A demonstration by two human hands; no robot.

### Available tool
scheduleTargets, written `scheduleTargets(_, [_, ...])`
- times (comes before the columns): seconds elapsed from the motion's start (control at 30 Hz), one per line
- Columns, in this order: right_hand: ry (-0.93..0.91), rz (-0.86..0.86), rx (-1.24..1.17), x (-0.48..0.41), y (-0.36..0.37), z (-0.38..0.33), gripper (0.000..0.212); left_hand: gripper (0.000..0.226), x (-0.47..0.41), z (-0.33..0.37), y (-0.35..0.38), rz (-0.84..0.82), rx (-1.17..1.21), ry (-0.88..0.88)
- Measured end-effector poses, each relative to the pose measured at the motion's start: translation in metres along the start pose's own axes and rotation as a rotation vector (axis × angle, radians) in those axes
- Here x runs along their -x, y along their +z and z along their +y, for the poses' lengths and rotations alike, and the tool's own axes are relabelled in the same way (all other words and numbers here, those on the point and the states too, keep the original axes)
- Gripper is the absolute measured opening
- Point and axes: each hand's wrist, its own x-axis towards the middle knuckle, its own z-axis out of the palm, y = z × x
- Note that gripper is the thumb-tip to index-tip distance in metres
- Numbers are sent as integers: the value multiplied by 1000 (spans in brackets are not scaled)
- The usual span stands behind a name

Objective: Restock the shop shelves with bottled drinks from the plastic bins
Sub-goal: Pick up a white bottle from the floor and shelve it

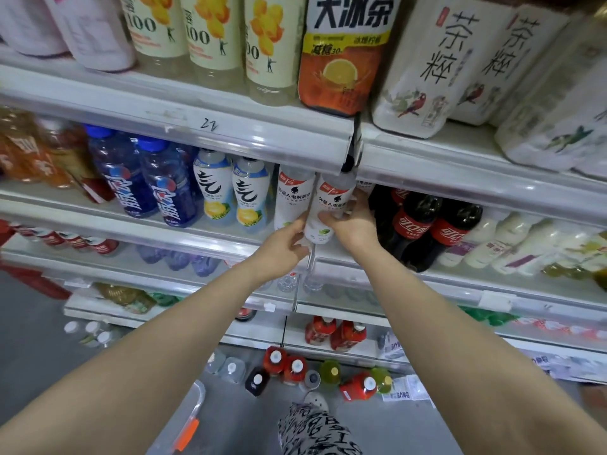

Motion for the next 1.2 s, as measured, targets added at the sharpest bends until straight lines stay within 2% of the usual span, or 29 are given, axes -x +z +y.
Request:
scheduleTargets(0.13, [36,13,59,32,2,0,85,68,26,-3,-11,10,-34,15])
scheduleTargets(0.3, [54,11,63,95,6,3,75,61,67,-11,-18,31,-48,55])
scheduleTargets(0.5, [115,-30,-6,169,13,40,66,49,107,-45,-2,10,-69,42])
scheduleTargets(0.87, [280,-177,-13,228,28,163,55,54,140,-142,72,67,2,-154])
scheduleTargets(1.0, [319,-224,-24,237,29,221,45,46,140,-180,111,31,13,-228])
scheduleTargets(1.2, [440,-304,-15,249,31,304,50,56,139,-245,167,26,-40,-320])
